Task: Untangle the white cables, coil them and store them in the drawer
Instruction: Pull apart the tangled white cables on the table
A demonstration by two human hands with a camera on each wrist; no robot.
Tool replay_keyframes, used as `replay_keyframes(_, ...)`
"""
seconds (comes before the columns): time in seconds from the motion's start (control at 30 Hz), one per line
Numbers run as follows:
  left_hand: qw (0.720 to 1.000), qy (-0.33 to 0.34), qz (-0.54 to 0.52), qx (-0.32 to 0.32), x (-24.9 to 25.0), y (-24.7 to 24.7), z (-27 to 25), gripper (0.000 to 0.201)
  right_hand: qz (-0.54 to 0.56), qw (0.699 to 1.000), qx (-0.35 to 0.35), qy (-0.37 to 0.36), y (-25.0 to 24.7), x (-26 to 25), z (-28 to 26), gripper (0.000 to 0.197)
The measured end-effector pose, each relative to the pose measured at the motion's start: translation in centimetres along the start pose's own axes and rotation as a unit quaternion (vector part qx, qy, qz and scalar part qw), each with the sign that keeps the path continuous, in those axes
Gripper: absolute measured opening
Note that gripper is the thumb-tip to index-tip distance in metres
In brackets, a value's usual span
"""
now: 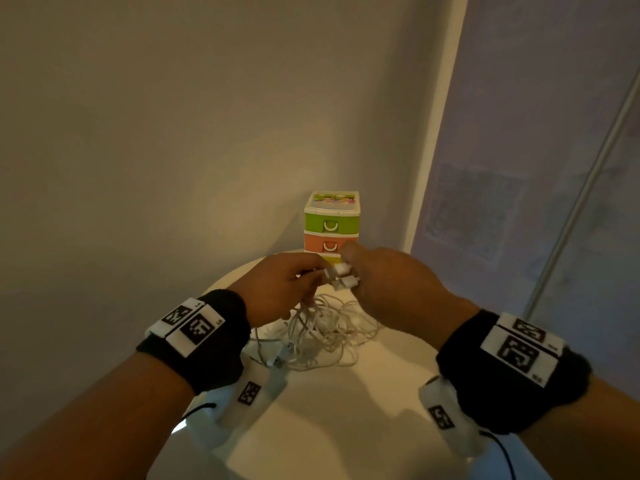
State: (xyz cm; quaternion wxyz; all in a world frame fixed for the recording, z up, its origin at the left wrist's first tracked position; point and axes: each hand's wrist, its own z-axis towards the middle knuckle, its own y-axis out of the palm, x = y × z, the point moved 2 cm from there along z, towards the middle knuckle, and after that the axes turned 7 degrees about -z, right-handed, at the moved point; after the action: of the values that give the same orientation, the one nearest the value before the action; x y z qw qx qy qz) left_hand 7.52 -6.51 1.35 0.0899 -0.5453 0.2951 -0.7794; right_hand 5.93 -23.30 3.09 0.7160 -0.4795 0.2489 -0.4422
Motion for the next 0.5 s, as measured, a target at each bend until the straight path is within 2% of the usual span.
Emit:
replay_keyframes(0.1, 1.000, -0.003, 0.016, -0.014, -0.6, -0.4, 0.1, 0.021, -0.025, 0.997, 0.068, 0.038, -1.2, 1.7, 0.4, 0.013)
replay_keyframes(0.23, 1.000, -0.004, 0.020, -0.020, -0.9, -0.6, 0.2, 0.022, -0.012, 0.978, 0.166, 0.125, -2.9, 3.9, 0.3, 0.017)
replay_keyframes(0.4, 0.997, 0.005, 0.071, -0.026, -0.8, -0.5, 0.1, 0.019, -0.004, 0.960, 0.205, 0.190, -2.7, 4.8, -0.7, 0.013)
replay_keyframes(0.5, 0.996, -0.005, 0.091, -0.025, -1.1, -0.5, -0.1, 0.018, 0.016, 0.952, 0.202, 0.228, -2.7, 6.4, -0.9, 0.007)
